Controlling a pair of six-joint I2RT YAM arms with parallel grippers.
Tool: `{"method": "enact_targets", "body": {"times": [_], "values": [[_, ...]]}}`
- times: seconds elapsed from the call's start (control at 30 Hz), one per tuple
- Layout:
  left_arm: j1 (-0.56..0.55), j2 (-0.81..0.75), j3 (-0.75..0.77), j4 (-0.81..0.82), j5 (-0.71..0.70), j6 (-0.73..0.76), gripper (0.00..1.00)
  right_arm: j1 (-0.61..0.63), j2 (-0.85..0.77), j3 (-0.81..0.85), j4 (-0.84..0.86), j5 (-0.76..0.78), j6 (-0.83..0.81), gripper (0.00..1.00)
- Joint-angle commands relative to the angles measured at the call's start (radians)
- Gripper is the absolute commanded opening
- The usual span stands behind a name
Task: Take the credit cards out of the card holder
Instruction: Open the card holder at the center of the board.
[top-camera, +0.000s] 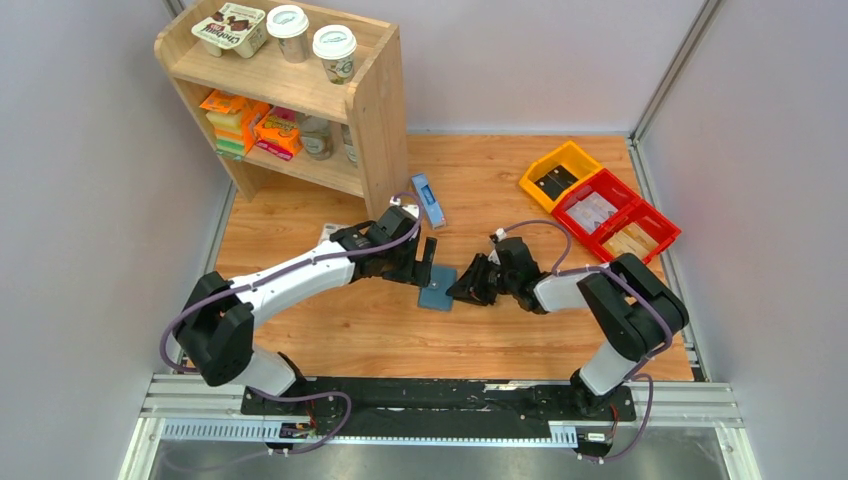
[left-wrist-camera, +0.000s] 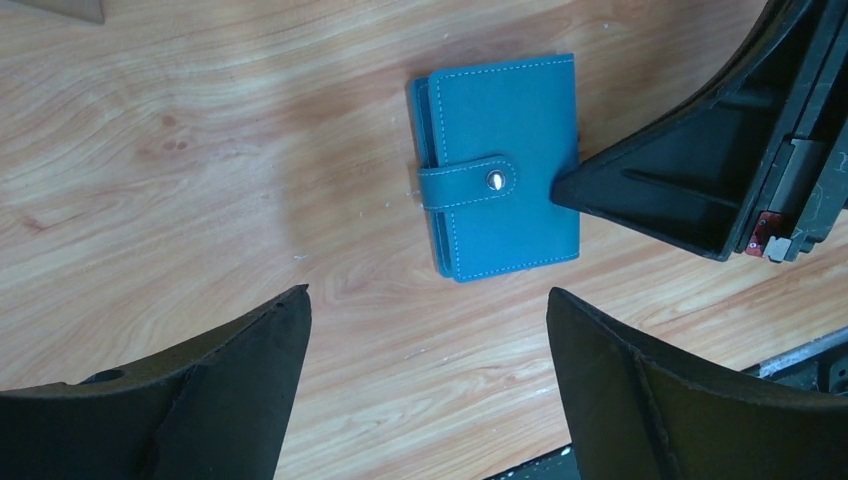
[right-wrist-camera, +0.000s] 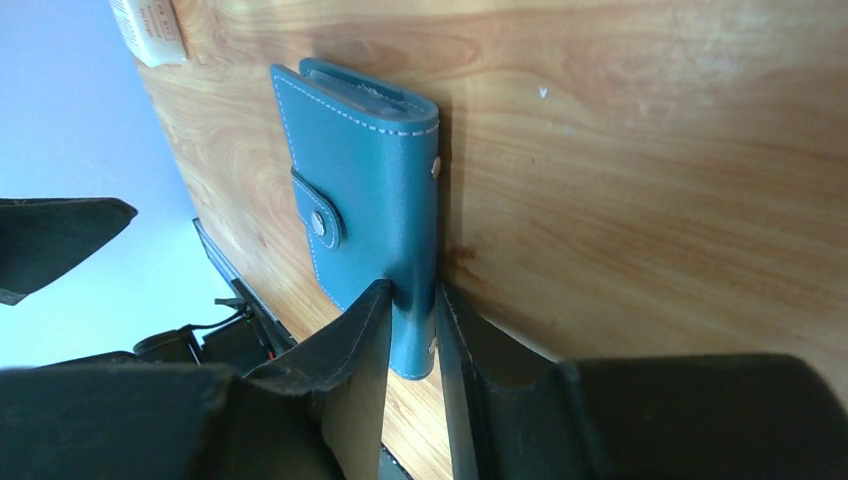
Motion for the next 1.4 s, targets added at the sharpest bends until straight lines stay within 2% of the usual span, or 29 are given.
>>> {"method": "enact_targets", "body": {"times": [0.0, 0.17, 0.37, 0.6, 0.67, 0.77, 0.83, 0.93, 1.37], "values": [[-0.022, 0.025, 0.067, -0.026, -0.009, -0.012, 0.93, -0.031, 0.051, -0.036, 0.115, -0.022, 0.002, 0.32], [-0.043, 0.063, 0.092, -0.031, -0.009, -0.005, 0.86, -0.043, 0.068, -0.053, 0.193, -0.06, 0.007, 0.39], [-0.057, 0.131, 0.13, -0.04, -0.012, 0.011, 0.85, -0.043, 0.092, -0.041, 0.182, -0.012, -0.033, 0.39], [-0.083, 0.234, 0.208, -0.077, -0.033, 0.04, 0.83, -0.045, 0.137, -0.055, 0.247, -0.032, -0.024, 0.14], [-0.094, 0.266, 0.23, -0.085, -0.047, 0.049, 0.77, -0.045, 0.135, -0.059, 0.242, -0.029, -0.029, 0.09], [-0.096, 0.303, 0.259, -0.097, -0.058, 0.051, 0.63, -0.045, 0.129, -0.065, 0.233, -0.023, -0.033, 0.03], [-0.099, 0.32, 0.268, -0.1, -0.058, 0.051, 0.52, -0.043, 0.126, -0.068, 0.228, -0.017, -0.032, 0.01], [-0.1, 0.344, 0.291, -0.111, -0.057, 0.054, 0.43, -0.043, 0.121, -0.07, 0.219, -0.005, -0.035, 0.0], [-0.132, 0.452, 0.366, -0.169, -0.118, 0.089, 0.43, -0.04, 0.114, -0.062, 0.147, 0.027, -0.062, 0.0]]}}
